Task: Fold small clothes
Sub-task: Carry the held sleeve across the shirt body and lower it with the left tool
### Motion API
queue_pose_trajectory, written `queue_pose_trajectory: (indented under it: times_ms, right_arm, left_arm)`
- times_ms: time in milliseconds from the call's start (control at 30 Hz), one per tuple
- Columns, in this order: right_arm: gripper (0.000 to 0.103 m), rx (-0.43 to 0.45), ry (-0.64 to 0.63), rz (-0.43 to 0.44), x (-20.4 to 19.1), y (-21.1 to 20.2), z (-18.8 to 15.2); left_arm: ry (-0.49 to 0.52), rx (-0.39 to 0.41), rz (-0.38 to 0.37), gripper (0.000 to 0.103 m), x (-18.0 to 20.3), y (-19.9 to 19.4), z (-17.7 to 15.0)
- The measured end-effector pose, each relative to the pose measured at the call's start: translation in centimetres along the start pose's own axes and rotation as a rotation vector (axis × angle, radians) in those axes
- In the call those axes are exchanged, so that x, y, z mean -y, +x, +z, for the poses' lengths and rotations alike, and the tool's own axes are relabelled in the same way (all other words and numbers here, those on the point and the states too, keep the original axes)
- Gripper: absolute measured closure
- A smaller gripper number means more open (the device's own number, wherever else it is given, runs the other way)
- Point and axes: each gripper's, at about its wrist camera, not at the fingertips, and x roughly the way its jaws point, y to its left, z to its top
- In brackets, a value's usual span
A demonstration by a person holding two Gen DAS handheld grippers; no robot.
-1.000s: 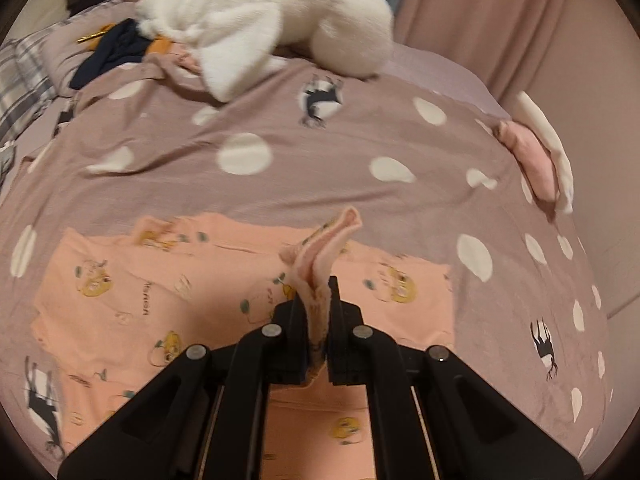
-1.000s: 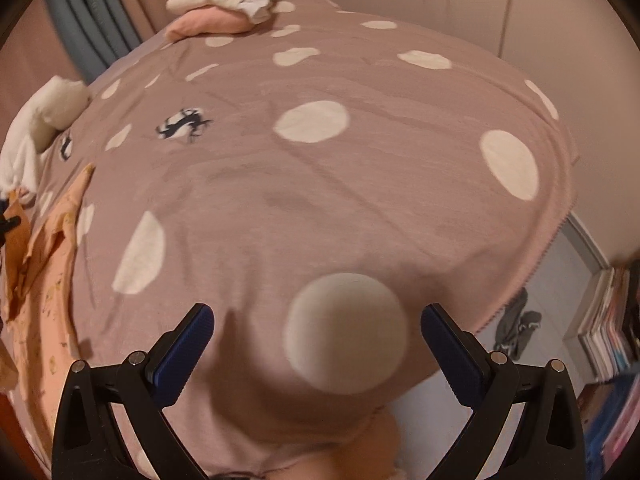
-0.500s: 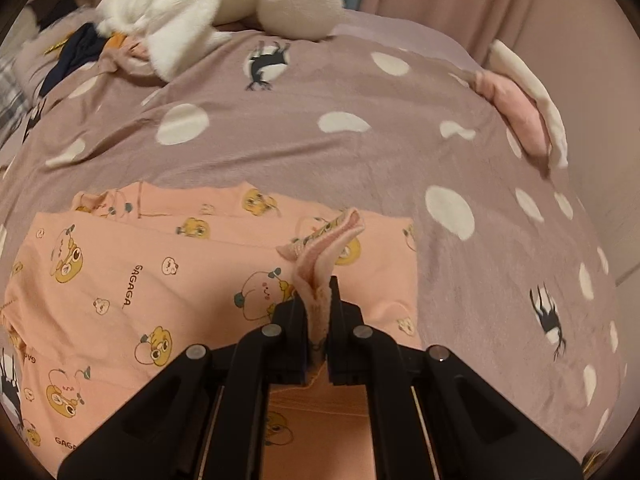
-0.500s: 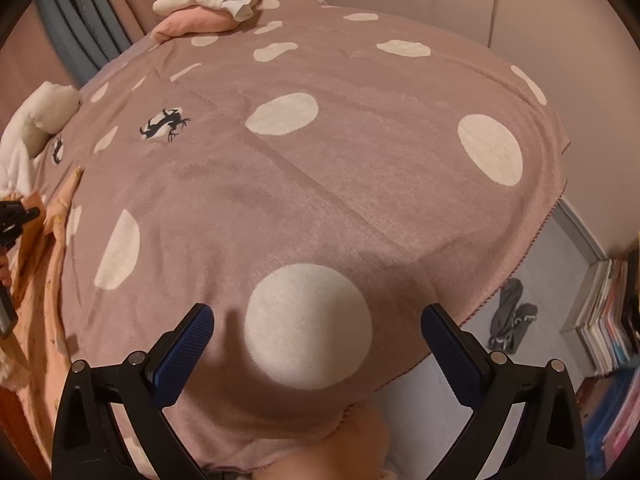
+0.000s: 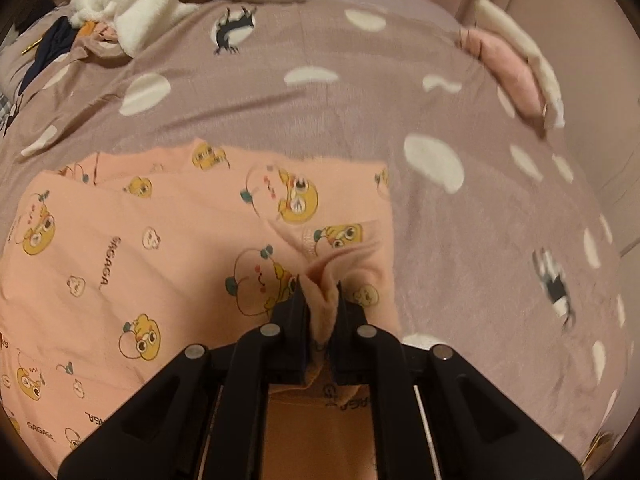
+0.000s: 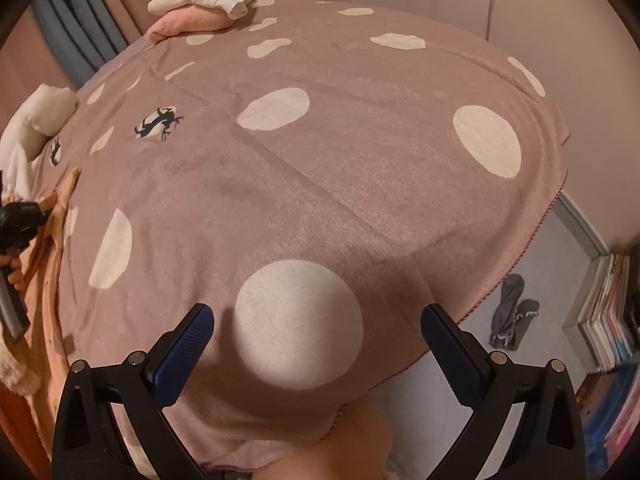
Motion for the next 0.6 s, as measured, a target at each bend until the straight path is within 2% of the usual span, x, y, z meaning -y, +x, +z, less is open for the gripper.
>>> queue_pose_trajectory:
  times_ms: [100, 233, 400, 467, 600]
  right_arm:
    - [0.001, 0.002, -0.002, 0.005, -0.2, 0.0, 0.0]
    - [0.001, 0.008, -0.008, 0.008, -0.6, -0.1, 0.0]
    - [0.001, 0.025, -0.03, 0.026, -1.5, -0.5, 0.2]
    - [0.001, 0.028, -0.042, 0.028, -1.9, -0.4, 0.4]
    - [0.001, 0.03, -0.056, 0.044, -2.6, -0.3, 0.6]
  left_arm:
    - [0.024, 0.021, 0.017, 0.095, 0.4, -0.3, -0.3]
    - [0.021, 0.013, 0.0, 0.093, 0.4, -0.5, -0.4]
    - [0.074, 0.027, 0.023, 0.091, 1.3, -0.6, -1.0]
    - [0.067, 0.024, 0.011, 0.087, 1.3, -0.6, -1.0]
    - [0.073, 0.02, 0.0, 0.087, 1.4, -0.9, -1.0]
